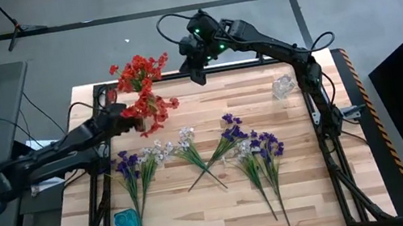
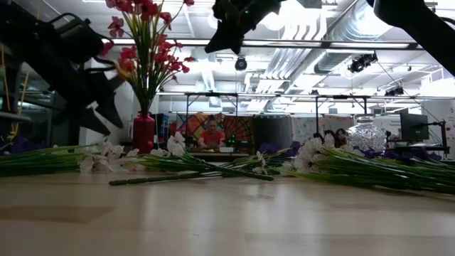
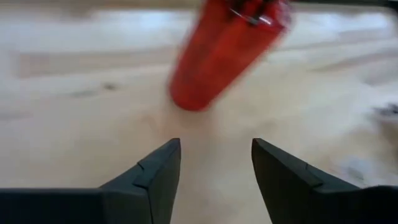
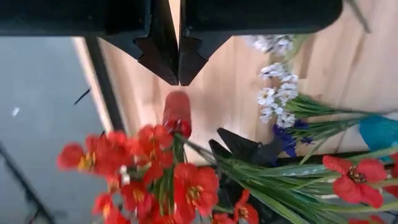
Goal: Sort flowers into vase by color
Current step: Put the red flowers into the red vase
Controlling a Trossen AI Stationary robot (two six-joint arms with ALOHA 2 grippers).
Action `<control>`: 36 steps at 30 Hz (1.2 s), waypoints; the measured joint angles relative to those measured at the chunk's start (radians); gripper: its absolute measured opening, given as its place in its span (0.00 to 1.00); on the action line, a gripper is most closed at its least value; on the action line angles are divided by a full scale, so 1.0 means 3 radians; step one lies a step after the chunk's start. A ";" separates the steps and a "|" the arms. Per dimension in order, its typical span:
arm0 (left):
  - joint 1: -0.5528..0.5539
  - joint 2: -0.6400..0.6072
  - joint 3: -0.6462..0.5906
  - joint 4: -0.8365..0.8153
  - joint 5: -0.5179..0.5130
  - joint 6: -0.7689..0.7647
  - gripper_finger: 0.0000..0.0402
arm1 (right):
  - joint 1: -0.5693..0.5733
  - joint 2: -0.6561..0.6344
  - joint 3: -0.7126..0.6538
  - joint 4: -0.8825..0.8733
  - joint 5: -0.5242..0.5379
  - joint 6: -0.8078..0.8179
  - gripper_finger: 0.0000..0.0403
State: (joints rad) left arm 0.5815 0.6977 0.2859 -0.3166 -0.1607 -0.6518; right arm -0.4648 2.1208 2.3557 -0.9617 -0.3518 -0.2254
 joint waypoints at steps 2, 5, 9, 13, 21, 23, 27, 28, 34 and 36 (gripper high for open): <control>-0.0001 -0.0144 0.0000 -0.0055 0.0200 -0.0079 0.47 | 0.0014 0.0000 -0.0055 -0.0128 0.0000 0.0122 0.00; -0.0001 -0.0358 0.0000 -0.0072 0.0386 -0.0118 0.47 | 0.0084 0.0006 -0.0173 -0.0488 0.0006 0.0227 0.02; -0.0001 -0.0611 0.0000 -0.0135 0.0435 -0.0076 0.47 | 0.0255 0.0001 -0.0474 -0.0845 -0.0006 0.0332 0.12; 0.0000 -0.0846 0.0000 -0.0267 0.0437 -0.0059 0.47 | 0.0484 0.0003 -0.0899 -0.0897 -0.0215 0.0593 0.27; 0.0001 -0.1265 0.0000 -0.0428 0.0628 -0.0086 0.47 | 0.1055 0.0005 -0.1894 0.0814 -0.0357 0.1600 0.51; 0.0001 -0.1356 0.0000 -0.0455 0.0680 -0.0117 0.47 | 0.1128 0.0005 -0.2010 0.1504 -0.0060 0.2018 0.54; 0.0001 -0.1549 0.0000 -0.0452 0.0761 -0.0240 0.47 | 0.1213 0.0005 -0.2080 0.2356 0.1054 0.2594 0.55; 0.0001 -0.1595 0.0000 -0.0452 0.0767 -0.0240 0.47 | 0.1229 0.0005 -0.2081 0.2456 0.1262 0.2657 0.56; 0.0001 -0.1715 0.0000 -0.0446 0.0654 -0.0209 0.47 | 0.1179 0.0004 -0.1886 0.2505 0.1370 0.2489 0.56; 0.0001 -0.1712 0.0000 -0.0450 0.0647 -0.0178 0.47 | 0.1129 -0.0037 -0.1752 0.2250 0.1354 0.2344 0.56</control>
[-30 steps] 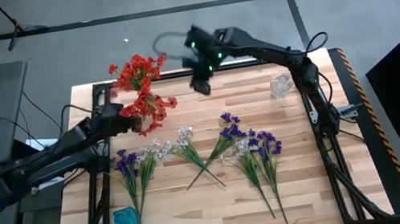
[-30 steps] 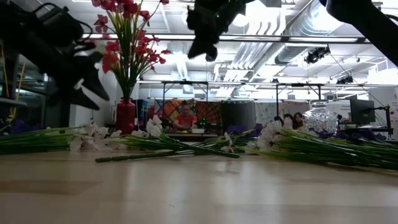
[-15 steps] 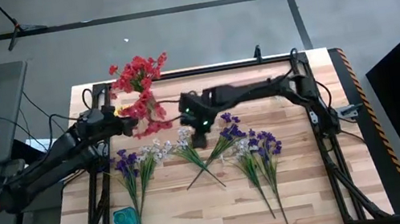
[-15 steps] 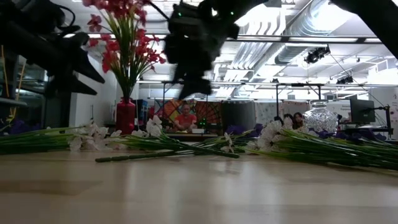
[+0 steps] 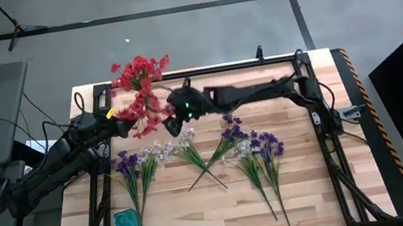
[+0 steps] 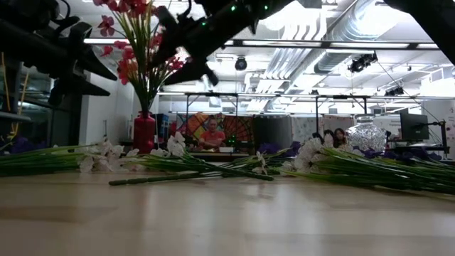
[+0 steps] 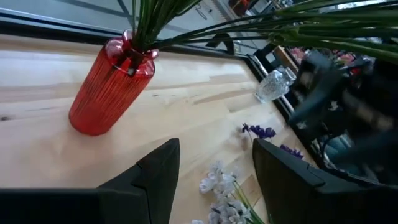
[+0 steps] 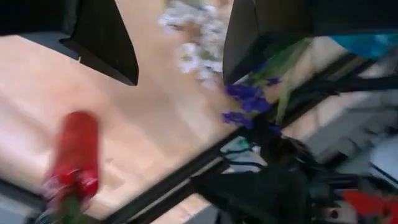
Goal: Sort flowers into vase by color
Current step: Put the red flowers into the red vase
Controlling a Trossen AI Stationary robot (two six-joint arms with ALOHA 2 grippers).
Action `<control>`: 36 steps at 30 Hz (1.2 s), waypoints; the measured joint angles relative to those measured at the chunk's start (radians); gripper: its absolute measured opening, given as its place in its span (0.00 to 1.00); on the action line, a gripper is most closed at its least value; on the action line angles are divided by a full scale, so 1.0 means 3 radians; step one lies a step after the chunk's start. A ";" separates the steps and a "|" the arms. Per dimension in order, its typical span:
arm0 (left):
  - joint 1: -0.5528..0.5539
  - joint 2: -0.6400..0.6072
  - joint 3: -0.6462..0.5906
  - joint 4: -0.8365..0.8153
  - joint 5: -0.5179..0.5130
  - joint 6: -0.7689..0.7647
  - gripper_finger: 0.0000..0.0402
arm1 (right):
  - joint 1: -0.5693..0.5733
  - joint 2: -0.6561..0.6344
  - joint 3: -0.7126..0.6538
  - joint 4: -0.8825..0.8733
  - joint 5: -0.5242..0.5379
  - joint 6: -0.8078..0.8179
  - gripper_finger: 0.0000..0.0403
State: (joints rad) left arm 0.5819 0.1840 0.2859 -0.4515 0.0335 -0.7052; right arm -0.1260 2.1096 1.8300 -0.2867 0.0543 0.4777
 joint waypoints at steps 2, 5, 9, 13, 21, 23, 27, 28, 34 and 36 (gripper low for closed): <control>0.0000 -0.0001 0.0000 0.0003 -0.0004 0.0002 0.47 | -0.0049 -0.0032 0.0176 -0.0331 0.0013 -0.0226 0.56; 0.0000 -0.0001 0.0000 0.0003 -0.0034 0.0006 0.47 | -0.0112 -0.0096 0.0385 -0.0960 0.0027 -0.0517 0.56; 0.0000 -0.0001 0.0000 0.0005 -0.0102 0.0007 0.47 | -0.0214 -0.0358 0.0380 -0.1678 0.0017 -0.0807 0.56; 0.0000 -0.0001 0.0000 0.0008 -0.0192 0.0004 0.47 | -0.0334 -0.0783 0.0018 -0.2001 0.0081 -0.0905 0.56; 0.0000 -0.0001 0.0000 0.0306 -0.0327 -0.0056 0.47 | -0.0149 -0.1503 -0.2257 0.0867 -0.0003 -0.0224 0.55; 0.0000 -0.0001 0.0000 0.0445 -0.0336 -0.0029 0.47 | -0.0085 -0.1368 -0.2605 0.1951 0.0146 -0.0327 0.53; -0.0002 -0.0001 0.0000 0.0560 -0.0470 -0.0025 0.47 | -0.0090 -0.0868 -0.2615 0.3212 0.0440 -0.0814 0.46; 0.0000 0.0002 0.0000 0.0540 -0.0517 -0.0025 0.47 | -0.0112 -0.0722 -0.2506 0.3286 0.0445 -0.0928 0.45; 0.0000 0.0151 0.0000 0.0244 -0.0708 0.0201 0.47 | -0.0223 -0.0018 -0.1667 0.3160 0.0247 -0.1316 0.39; -0.0002 0.0291 0.0000 0.0104 -0.0776 0.0204 0.47 | -0.0259 0.0110 -0.1459 0.3044 0.0066 -0.1262 0.38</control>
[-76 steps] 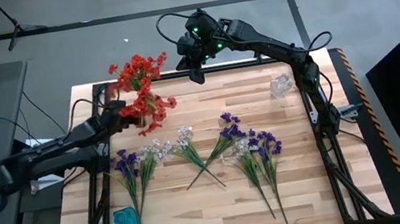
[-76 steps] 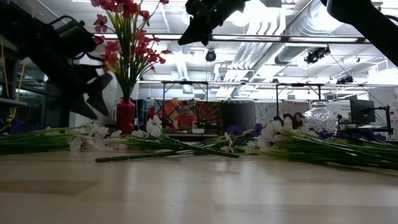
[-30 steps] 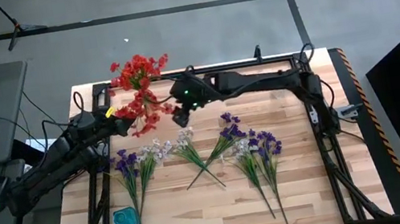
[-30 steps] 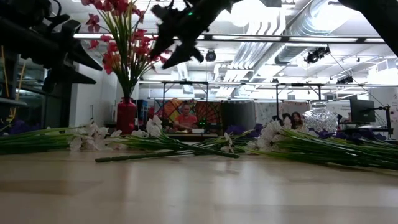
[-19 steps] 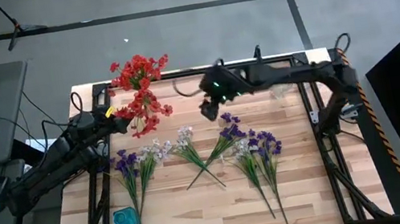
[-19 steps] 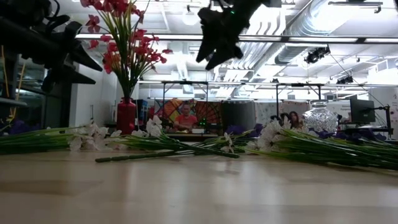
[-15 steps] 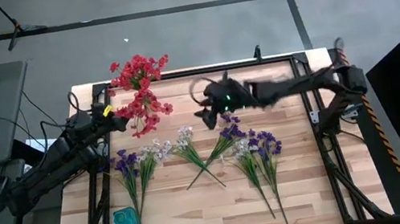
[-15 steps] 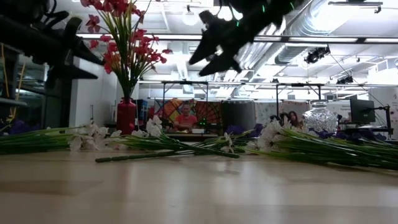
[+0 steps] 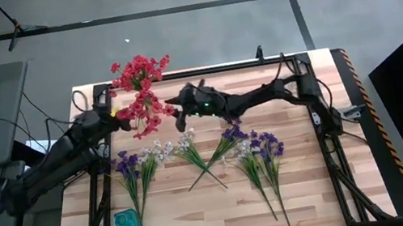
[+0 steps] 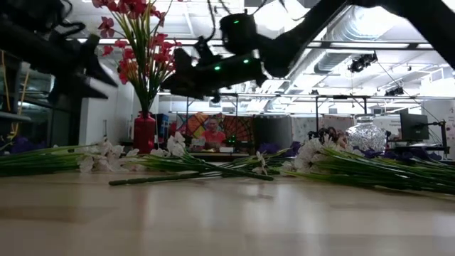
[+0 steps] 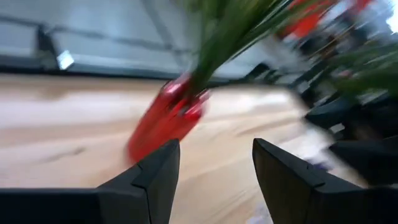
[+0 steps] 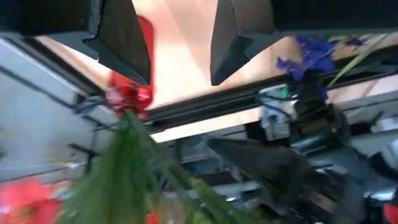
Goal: Sort flowers into vase by color
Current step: Put the red flowers into the red vase
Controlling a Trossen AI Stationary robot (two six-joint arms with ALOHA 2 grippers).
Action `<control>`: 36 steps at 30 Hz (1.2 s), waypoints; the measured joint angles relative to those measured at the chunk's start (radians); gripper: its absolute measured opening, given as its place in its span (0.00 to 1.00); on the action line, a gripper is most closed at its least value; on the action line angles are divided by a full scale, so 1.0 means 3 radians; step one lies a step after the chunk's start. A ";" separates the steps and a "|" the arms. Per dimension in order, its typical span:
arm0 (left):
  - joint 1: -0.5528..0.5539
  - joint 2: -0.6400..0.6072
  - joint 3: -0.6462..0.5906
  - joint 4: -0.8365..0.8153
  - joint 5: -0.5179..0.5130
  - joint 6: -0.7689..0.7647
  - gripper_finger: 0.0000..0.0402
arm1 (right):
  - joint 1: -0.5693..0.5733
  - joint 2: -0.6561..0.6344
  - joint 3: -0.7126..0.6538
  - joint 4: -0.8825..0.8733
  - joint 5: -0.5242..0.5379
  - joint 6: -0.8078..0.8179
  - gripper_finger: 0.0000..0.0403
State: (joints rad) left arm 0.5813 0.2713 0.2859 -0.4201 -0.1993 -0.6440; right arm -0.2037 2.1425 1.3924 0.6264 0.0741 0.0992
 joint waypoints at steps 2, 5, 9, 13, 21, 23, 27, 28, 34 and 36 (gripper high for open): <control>0.0001 0.0203 0.0000 -0.0151 -0.0076 0.0071 0.47 | -0.0033 0.0104 0.0182 -0.0032 -0.0147 -0.0009 0.38; 0.0002 0.0504 0.0000 -0.0211 -0.0166 0.0206 0.47 | -0.0070 0.0230 0.0439 -0.0047 -0.0191 -0.0093 0.38; 0.0001 0.0781 0.0000 -0.0043 -0.0334 0.0356 0.47 | -0.0129 0.0448 0.0777 -0.0130 -0.0194 -0.0188 0.38; 0.0002 0.0980 0.0000 0.0169 -0.0617 0.0537 0.47 | -0.0138 0.0686 0.1149 -0.0313 -0.0191 -0.0442 0.38; 0.0002 0.1192 0.0001 0.0316 -0.0677 0.0699 0.47 | -0.0135 0.0826 0.1611 -0.0713 -0.0055 -0.0707 0.38; 0.0002 0.1230 0.0000 0.0380 -0.0720 0.0702 0.47 | -0.0136 0.0826 0.1644 -0.0766 -0.0044 -0.0716 0.38; 0.0002 0.1321 0.0000 0.0590 -0.0847 0.0704 0.47 | -0.0151 0.0826 0.1668 -0.0817 -0.0038 -0.0787 0.38; 0.0002 0.1349 0.0000 0.0643 -0.0855 0.0705 0.47 | -0.0151 0.0826 0.1669 -0.0823 -0.0038 -0.0790 0.38; 0.0002 0.1579 0.0000 0.0857 -0.0866 0.0879 0.47 | -0.0128 0.0826 0.1669 -0.0830 -0.0197 -0.0970 0.38; 0.0002 0.1662 0.0000 0.0957 -0.0871 0.0955 0.47 | -0.0103 0.0826 0.1669 -0.0832 -0.0160 -0.1087 0.38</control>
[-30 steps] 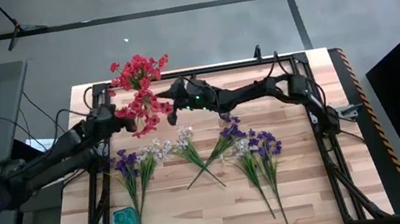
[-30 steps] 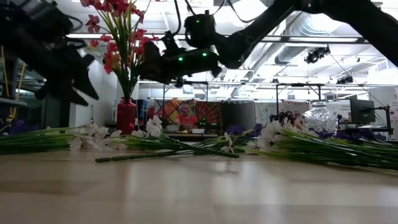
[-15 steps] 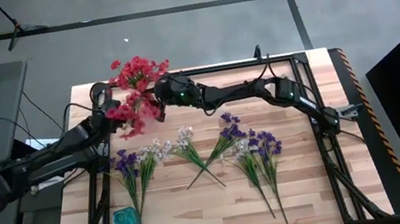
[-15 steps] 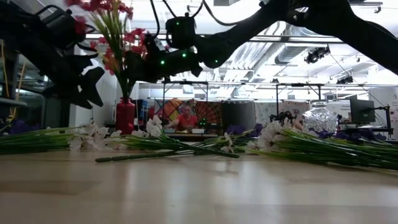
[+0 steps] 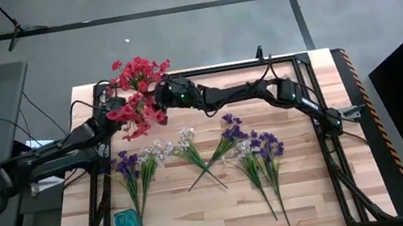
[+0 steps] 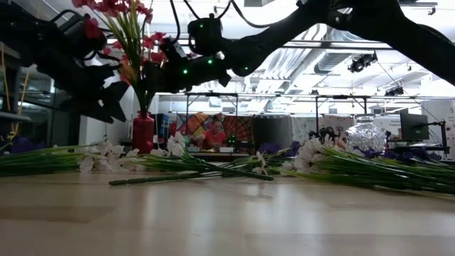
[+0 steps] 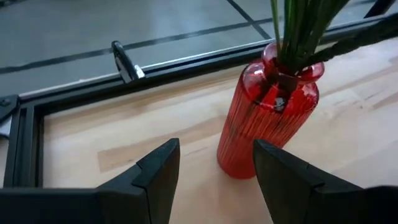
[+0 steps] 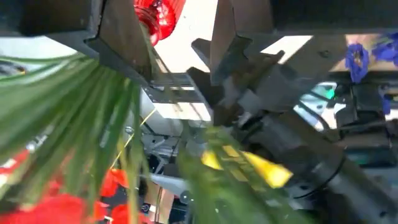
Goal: Sort flowers into vase by color
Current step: Put the red flowers into the red vase
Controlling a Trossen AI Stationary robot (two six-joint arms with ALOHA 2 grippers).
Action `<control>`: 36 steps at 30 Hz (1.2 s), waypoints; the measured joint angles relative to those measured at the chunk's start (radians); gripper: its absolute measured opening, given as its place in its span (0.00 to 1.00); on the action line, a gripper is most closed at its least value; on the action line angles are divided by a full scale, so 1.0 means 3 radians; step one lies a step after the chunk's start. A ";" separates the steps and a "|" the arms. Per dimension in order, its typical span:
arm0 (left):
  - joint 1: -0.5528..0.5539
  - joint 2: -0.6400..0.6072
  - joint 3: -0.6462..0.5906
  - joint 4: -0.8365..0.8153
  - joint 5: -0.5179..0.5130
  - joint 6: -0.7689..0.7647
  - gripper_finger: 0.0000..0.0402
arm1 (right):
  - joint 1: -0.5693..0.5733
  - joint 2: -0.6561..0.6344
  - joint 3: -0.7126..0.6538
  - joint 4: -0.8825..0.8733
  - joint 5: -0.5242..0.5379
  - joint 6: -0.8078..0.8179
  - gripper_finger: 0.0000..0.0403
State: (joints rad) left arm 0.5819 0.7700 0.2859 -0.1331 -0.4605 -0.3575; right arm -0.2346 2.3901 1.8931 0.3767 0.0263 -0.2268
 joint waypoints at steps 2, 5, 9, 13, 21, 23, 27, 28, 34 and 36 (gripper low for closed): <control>0.0000 0.0077 0.0000 0.0120 -0.0022 0.0032 0.47 | 0.0011 0.0000 0.0000 0.0001 0.0047 -0.0033 0.38; 0.0000 0.0204 0.0000 0.0299 -0.0122 0.0041 0.47 | 0.0006 0.0000 0.0000 0.0001 0.0060 -0.0034 0.38; 0.0000 0.0384 0.0000 0.0471 -0.0241 0.0143 0.47 | -0.0007 0.0000 0.0000 0.0003 0.0073 -0.0036 0.38; 0.0000 0.0517 0.0000 0.0626 -0.0248 0.0187 0.47 | -0.0003 0.0000 0.0000 0.0001 0.0070 -0.0090 0.38; 0.0001 0.0618 0.0000 0.0868 -0.0294 0.0186 0.47 | -0.0004 0.0000 0.0000 0.0003 0.0056 -0.0146 0.38; 0.0003 0.0622 0.0000 0.0862 -0.0307 0.0185 0.47 | -0.0006 0.0000 0.0000 0.0003 0.0057 -0.0146 0.38; 0.0003 0.0619 0.0000 0.0867 -0.0329 0.0185 0.47 | -0.0006 0.0000 0.0000 0.0010 0.0055 -0.0146 0.38; 0.0003 0.0619 0.0000 0.0868 -0.0332 0.0185 0.47 | -0.0006 0.0000 0.0000 0.0017 0.0055 -0.0146 0.38; 0.0003 0.0619 0.0000 0.0867 -0.0332 0.0183 0.47 | -0.0018 -0.0001 -0.0001 0.0028 0.0145 -0.0146 0.31; 0.0003 0.0619 0.0000 0.0868 -0.0332 0.0181 0.47 | -0.0026 -0.0001 -0.0001 0.0029 0.0146 -0.0146 0.25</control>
State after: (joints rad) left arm 0.5827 0.9558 0.2859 0.1272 -0.5602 -0.3031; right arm -0.2424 2.3898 1.8927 0.3855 0.0700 -0.2707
